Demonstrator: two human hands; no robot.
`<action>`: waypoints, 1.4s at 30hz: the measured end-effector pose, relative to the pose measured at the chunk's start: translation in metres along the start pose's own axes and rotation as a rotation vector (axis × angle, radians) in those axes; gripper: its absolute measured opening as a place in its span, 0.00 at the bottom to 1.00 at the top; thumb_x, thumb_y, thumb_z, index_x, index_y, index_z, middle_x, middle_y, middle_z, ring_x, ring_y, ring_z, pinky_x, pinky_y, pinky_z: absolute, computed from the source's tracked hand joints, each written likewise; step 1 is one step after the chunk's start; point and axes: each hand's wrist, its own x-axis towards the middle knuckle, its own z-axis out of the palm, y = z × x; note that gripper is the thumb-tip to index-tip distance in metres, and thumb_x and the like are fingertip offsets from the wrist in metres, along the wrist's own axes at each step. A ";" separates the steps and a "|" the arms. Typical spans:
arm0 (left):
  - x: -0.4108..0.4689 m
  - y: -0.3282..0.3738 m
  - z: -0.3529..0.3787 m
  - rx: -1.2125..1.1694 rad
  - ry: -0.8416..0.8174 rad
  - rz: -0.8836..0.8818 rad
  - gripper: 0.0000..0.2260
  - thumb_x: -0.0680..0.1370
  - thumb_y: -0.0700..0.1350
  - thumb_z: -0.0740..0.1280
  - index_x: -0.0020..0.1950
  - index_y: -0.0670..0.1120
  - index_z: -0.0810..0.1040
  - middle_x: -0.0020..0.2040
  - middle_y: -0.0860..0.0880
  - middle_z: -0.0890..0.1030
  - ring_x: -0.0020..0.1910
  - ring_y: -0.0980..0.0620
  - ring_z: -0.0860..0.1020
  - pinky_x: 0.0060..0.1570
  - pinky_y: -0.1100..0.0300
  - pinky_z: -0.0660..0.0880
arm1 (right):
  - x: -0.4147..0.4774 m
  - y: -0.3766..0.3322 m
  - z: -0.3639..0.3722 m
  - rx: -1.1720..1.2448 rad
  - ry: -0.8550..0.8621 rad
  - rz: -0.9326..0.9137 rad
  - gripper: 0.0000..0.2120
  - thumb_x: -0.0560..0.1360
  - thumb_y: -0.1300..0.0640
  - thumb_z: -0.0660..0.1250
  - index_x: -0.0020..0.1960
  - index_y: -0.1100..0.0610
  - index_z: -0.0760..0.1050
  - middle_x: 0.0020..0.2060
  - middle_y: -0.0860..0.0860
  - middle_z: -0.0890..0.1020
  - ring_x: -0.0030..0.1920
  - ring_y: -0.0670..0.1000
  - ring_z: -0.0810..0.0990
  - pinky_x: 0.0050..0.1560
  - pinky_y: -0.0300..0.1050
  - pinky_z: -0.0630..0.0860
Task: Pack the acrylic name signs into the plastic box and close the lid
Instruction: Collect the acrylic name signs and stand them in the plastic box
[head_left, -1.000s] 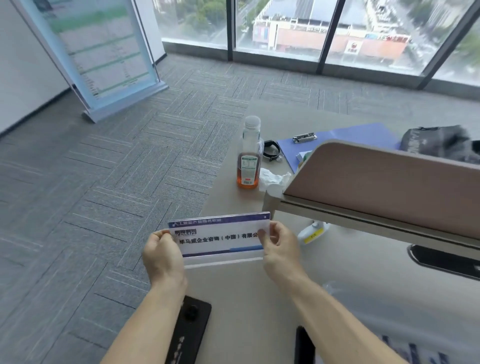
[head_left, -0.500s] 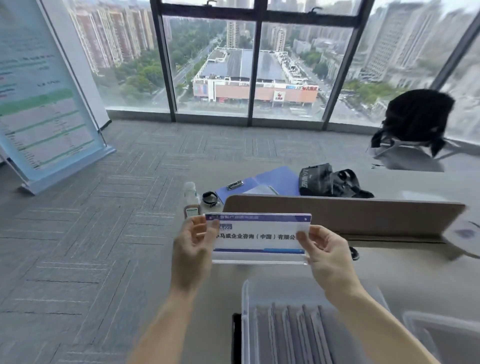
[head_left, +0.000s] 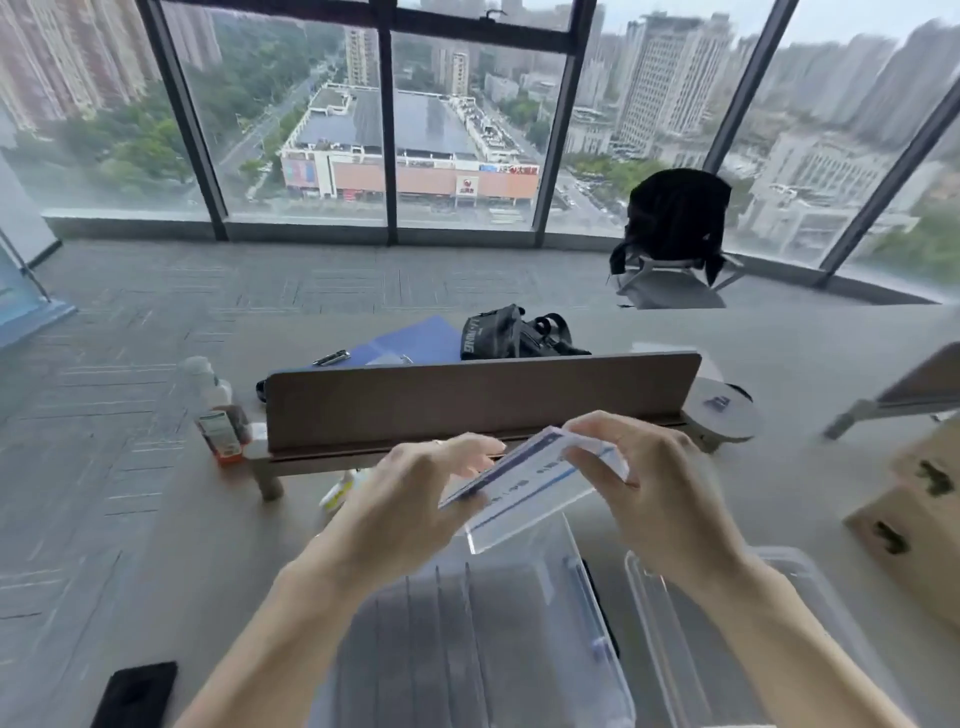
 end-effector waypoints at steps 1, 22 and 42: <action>0.002 0.010 0.009 0.051 -0.029 -0.004 0.12 0.78 0.52 0.68 0.61 0.59 0.78 0.48 0.59 0.86 0.47 0.57 0.82 0.50 0.54 0.80 | 0.002 0.006 -0.005 -0.024 -0.018 -0.056 0.04 0.78 0.46 0.67 0.52 0.43 0.78 0.44 0.37 0.85 0.36 0.32 0.76 0.38 0.44 0.77; -0.026 0.001 0.191 -0.415 -0.012 -0.976 0.08 0.81 0.43 0.64 0.55 0.50 0.82 0.47 0.52 0.87 0.45 0.52 0.86 0.50 0.50 0.83 | -0.088 0.109 0.182 0.761 -0.667 0.885 0.28 0.80 0.48 0.62 0.78 0.50 0.61 0.69 0.46 0.76 0.62 0.49 0.80 0.61 0.50 0.79; -0.035 -0.035 0.293 0.054 -0.201 -1.026 0.09 0.80 0.37 0.58 0.50 0.44 0.77 0.46 0.44 0.85 0.47 0.44 0.84 0.43 0.49 0.81 | -0.121 0.141 0.289 0.781 -0.837 1.371 0.09 0.76 0.55 0.58 0.41 0.55 0.74 0.38 0.55 0.79 0.40 0.53 0.78 0.39 0.44 0.71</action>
